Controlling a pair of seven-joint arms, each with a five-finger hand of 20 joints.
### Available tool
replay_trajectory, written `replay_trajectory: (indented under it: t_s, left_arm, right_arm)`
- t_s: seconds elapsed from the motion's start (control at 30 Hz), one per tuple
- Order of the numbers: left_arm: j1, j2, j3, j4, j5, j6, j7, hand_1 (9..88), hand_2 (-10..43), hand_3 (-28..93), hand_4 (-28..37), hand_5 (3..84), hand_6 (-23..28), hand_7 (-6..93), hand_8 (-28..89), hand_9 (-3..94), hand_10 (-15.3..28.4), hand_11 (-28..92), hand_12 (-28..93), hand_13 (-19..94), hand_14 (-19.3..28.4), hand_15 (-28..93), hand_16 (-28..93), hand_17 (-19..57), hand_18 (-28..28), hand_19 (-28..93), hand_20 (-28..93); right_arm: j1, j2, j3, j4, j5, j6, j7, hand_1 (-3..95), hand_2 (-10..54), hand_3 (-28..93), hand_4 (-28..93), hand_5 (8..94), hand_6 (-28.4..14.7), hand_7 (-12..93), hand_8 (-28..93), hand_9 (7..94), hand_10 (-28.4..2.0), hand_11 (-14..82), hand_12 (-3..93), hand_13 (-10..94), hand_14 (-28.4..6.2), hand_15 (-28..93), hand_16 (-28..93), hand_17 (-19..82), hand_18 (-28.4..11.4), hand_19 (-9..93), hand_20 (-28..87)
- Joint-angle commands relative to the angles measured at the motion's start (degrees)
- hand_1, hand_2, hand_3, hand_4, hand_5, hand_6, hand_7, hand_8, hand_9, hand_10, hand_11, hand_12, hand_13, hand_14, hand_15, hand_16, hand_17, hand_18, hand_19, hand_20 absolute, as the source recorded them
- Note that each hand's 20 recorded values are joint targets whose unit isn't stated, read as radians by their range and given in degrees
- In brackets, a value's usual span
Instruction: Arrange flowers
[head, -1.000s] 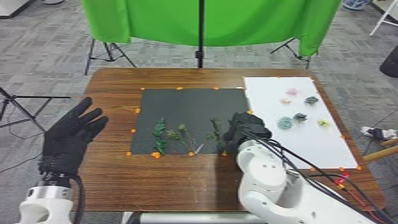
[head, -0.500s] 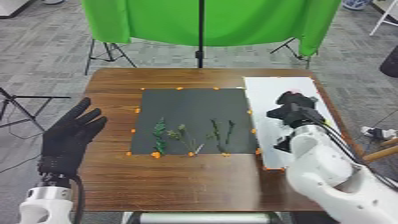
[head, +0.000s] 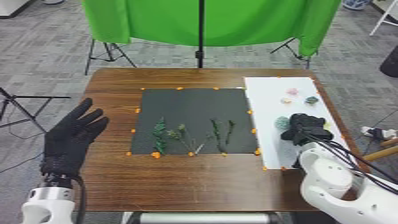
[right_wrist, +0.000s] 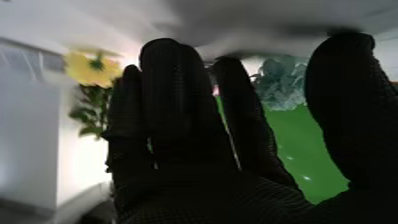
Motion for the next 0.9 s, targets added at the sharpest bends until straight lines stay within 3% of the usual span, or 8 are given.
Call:
replay_trajectory:
  t_s: [0.03, 0.33, 0.53, 0.63, 0.73, 0.9]
  left_arm:
    - [0.4, 0.42, 0.34, 0.38, -0.68, 0.27, 0.15, 25.2, 7.4, 78, -22.8, 40.4, 9.9, 9.8, -9, 36.8, 21.1, 24, 10, 26, 28.4, 52, -9, -9.0, 28.4, 60, 0]
    - [0.2, 0.64, 0.56, 0.55, -0.87, 0.20, 0.13, 25.3, 7.2, 78, -22.5, 40.5, 9.8, 9.8, -9, 36.9, 21.1, 24, 10, 26, 28.4, 52, -9, -9.0, 28.4, 60, 0]
    - [0.0, 1.66, 0.78, 0.62, -1.36, 0.61, 1.07, 25.4, 7.2, 79, -22.5, 40.5, 9.9, 9.7, -9, 36.8, 21.1, 24, 10, 26, 28.4, 52, -9, -9.0, 28.4, 60, 0]
    - [0.0, 1.29, 0.55, 0.60, -1.25, 0.56, 0.61, 25.4, 7.2, 78, -22.5, 40.5, 9.8, 9.8, -9, 36.8, 21.1, 23, 10, 26, 28.4, 52, -9, -9.0, 28.4, 60, 0]
    - [0.4, 1.58, 0.56, 0.44, -1.57, 1.00, 0.89, 25.4, 7.3, 78, -22.5, 40.5, 9.9, 9.9, -9, 36.8, 21.1, 24, 10, 26, 28.4, 52, -9, -9.0, 28.4, 60, 0]
    - [0.4, 1.12, 0.19, 0.43, -1.25, 0.69, 0.48, 25.4, 7.2, 79, -22.5, 40.4, 9.9, 9.8, -9, 36.8, 21.1, 24, 10, 26, 28.4, 52, -9, -9.0, 28.4, 60, 0]
  right_arm:
    - [3.6, -2.6, -3.1, -0.2, -6.4, -1.5, 4.0, 32.9, -9.5, 78, -28, 52.2, -4.2, 13, -12, 57.0, -19.3, 27.8, 14.5, 51, -17.4, 71, 9, 23, -25.9, 85, 30]
    - [7.5, -4.9, -6.4, 1.4, -3.2, -2.7, 1.9, 33.2, -9.5, 77, -28, 51.9, -5.9, 12, -11, 57.1, -19.6, 27.8, 14.5, 52, -17.3, 72, 9, 23, -27.1, 84, 32]
    - [10.7, -6.8, -10.8, 4.1, -1.6, -2.7, 1.5, 35.4, -9.5, 75, -28, 54.7, -0.8, 13, -12, 62.9, -17.1, 25.4, 14.2, 60, -15.3, 68, 10, 26, -27.9, 83, 33]
    - [11.2, -7.0, -12.6, 4.7, -3.0, -1.7, 1.1, 43.0, -9.5, 75, -28, 68.6, 1.7, 14, -11, 76.5, -12.1, 25.6, 16.3, 71, -10.6, 62, 15, 33, -25.6, 85, 33]
    - [11.5, -6.9, -14.1, 4.9, -5.3, 1.0, 1.1, 52.5, -9.5, 65, -28, 80.1, 2.4, 14, -1, 86.5, -9.1, 16.9, 25.6, 77, -8.1, 59, 17, 37, -24.5, 86, 31]
    - [11.1, -7.0, -14.0, 5.0, -6.8, 2.9, 0.9, 57.3, -9.5, 62, -28, 87.2, 3.5, 14, 1, 93.3, -7.1, 16.2, 29.8, 81, -6.0, 59, 20, 39, -23.4, 88, 31]
